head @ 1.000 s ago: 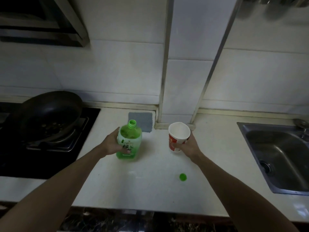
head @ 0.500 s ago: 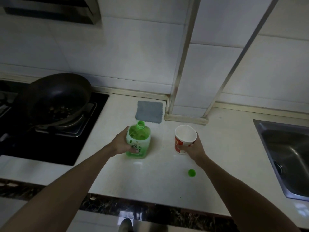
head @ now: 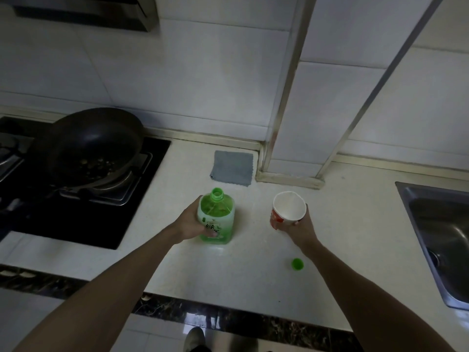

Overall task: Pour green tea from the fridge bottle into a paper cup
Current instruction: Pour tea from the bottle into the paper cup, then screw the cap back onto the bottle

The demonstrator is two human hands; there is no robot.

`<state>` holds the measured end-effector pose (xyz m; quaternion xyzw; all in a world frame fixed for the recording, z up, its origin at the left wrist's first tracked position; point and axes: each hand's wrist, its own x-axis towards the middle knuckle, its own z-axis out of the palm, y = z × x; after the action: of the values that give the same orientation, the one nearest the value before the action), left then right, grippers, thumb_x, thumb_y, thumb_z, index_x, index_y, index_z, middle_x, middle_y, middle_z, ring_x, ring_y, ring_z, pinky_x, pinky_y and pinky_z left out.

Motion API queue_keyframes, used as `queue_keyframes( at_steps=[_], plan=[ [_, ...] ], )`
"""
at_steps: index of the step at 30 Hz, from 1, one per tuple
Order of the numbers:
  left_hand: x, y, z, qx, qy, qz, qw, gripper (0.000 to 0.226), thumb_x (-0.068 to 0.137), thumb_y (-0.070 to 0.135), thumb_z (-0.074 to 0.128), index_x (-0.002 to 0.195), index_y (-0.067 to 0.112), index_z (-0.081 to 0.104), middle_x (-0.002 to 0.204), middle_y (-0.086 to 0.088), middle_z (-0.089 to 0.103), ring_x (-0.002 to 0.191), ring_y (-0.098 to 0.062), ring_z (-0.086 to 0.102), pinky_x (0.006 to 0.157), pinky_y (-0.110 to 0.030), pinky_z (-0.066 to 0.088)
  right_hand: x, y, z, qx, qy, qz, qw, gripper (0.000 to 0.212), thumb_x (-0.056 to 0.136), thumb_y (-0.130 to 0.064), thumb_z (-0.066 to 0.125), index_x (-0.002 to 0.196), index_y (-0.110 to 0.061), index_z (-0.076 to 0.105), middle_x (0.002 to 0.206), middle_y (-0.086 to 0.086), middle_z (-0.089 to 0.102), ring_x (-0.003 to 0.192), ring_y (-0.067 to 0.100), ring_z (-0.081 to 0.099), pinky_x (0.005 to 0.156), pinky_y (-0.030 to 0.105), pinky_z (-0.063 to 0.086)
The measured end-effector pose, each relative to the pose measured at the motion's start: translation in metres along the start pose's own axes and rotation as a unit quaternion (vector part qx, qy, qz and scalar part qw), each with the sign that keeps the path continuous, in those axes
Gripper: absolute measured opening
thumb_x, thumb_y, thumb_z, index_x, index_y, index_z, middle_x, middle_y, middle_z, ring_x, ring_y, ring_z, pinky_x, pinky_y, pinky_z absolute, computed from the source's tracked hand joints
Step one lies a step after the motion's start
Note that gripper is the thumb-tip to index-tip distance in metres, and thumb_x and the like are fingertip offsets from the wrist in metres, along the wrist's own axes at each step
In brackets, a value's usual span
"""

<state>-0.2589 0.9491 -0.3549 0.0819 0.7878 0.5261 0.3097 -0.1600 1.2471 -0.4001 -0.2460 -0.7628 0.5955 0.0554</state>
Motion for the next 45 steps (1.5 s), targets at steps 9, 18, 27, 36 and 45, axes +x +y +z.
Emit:
queue_keyframes(
  at_steps=[9,18,27,36,45],
  plan=[
    [-0.005,-0.009,-0.003,0.005,-0.007,-0.001,1.000,0.088,0.052,-0.009,0.088,0.125,0.018,0.047,0.113,-0.002,0.063,0.105,-0.015,0.061,0.080,-0.026,0.055,-0.005,-0.002,0.006,-0.043,0.025,-0.024,0.998,0.088,0.066,-0.015,0.089,0.134,-0.018,0.034,0.130,0.001,0.048,0.117,0.015,0.048,0.097,0.029,0.041],
    [-0.003,-0.016,-0.003,-0.005,-0.017,0.010,1.000,0.089,0.055,-0.012,0.085,0.126,0.023,0.044,0.112,0.000,0.062,0.100,-0.011,0.060,0.075,-0.023,0.053,-0.025,0.018,-0.014,-0.237,0.034,0.076,0.968,0.094,0.062,-0.036,0.090,0.136,-0.007,0.040,0.131,0.014,0.052,0.119,0.032,0.051,0.100,0.050,0.046],
    [0.000,-0.025,-0.004,-0.005,-0.021,0.027,0.999,0.091,0.049,-0.007,0.088,0.123,0.017,0.042,0.112,-0.003,0.060,0.103,-0.018,0.061,0.079,-0.029,0.054,-0.070,0.035,-0.011,-0.356,0.012,0.125,0.926,0.068,0.075,-0.052,0.076,0.124,-0.017,0.042,0.121,0.010,0.051,0.111,0.029,0.052,0.084,0.040,0.050],
    [-0.006,-0.028,-0.002,-0.023,-0.006,0.016,1.000,0.097,0.042,0.007,0.088,0.124,0.023,0.039,0.118,-0.004,0.059,0.110,-0.020,0.059,0.089,-0.043,0.055,-0.081,0.036,0.010,-0.379,0.068,0.143,0.912,0.035,0.086,-0.037,0.070,0.101,-0.011,0.052,0.100,0.009,0.060,0.085,0.026,0.058,0.067,0.031,0.045],
    [-0.010,-0.025,-0.001,-0.037,-0.013,0.033,0.999,0.081,0.050,-0.004,0.087,0.110,0.031,0.044,0.111,-0.001,0.061,0.102,-0.018,0.059,0.077,-0.028,0.053,-0.073,-0.008,0.044,-0.259,0.068,0.107,0.957,0.023,0.084,-0.020,0.071,0.102,-0.008,0.064,0.106,0.011,0.066,0.093,0.025,0.063,0.085,0.039,0.054]
  ],
)
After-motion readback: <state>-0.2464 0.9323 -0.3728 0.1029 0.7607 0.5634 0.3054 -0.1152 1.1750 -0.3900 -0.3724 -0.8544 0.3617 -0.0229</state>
